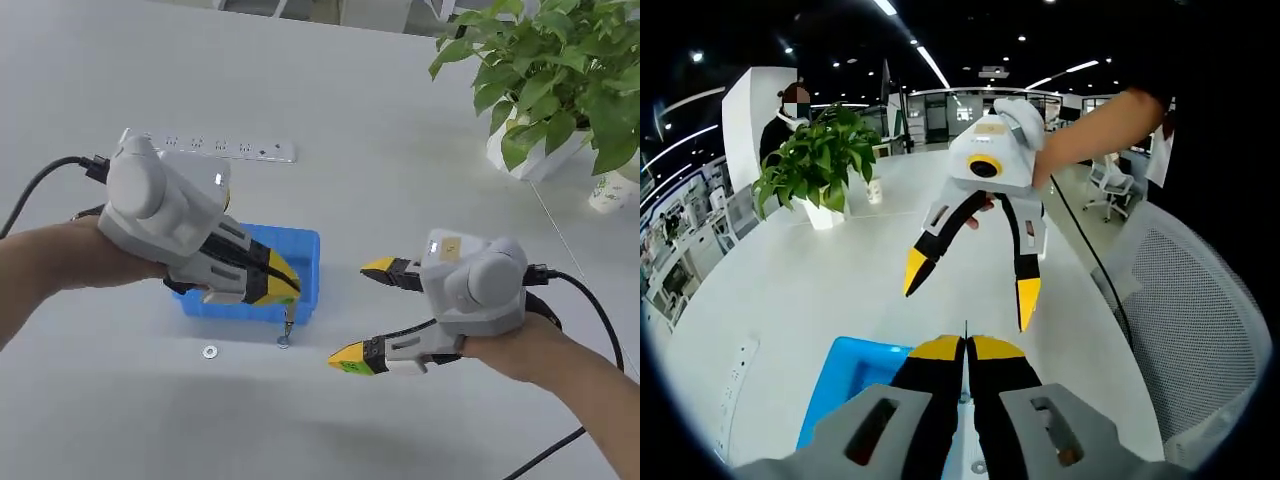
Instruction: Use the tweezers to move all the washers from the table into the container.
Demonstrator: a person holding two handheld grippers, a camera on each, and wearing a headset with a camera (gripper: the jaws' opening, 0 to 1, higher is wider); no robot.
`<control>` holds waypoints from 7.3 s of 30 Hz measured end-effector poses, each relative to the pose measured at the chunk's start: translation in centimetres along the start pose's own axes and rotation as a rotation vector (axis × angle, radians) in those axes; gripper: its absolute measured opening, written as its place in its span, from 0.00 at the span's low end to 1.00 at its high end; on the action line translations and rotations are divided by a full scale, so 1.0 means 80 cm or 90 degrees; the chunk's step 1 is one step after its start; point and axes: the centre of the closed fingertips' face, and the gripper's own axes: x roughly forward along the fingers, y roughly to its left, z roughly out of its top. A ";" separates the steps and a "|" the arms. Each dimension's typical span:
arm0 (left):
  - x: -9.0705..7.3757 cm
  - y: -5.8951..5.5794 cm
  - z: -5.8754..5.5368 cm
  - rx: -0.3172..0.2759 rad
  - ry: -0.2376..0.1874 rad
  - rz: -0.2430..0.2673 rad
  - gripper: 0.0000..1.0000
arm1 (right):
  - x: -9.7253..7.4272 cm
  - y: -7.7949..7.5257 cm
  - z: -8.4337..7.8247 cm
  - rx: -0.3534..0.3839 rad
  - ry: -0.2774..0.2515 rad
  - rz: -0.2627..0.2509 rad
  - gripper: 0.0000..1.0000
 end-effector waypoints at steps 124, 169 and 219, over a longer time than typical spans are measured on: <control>-0.002 -0.002 -0.029 -0.011 0.011 -0.025 0.05 | 0.070 0.037 0.032 -0.123 0.004 0.091 0.22; -0.011 -0.002 -0.023 -0.038 -0.005 0.001 0.10 | 0.083 0.043 0.029 -0.119 0.019 0.093 0.06; -0.106 -0.007 -0.039 -0.126 -0.048 0.181 0.59 | 0.026 0.048 0.086 -0.127 0.009 0.095 0.07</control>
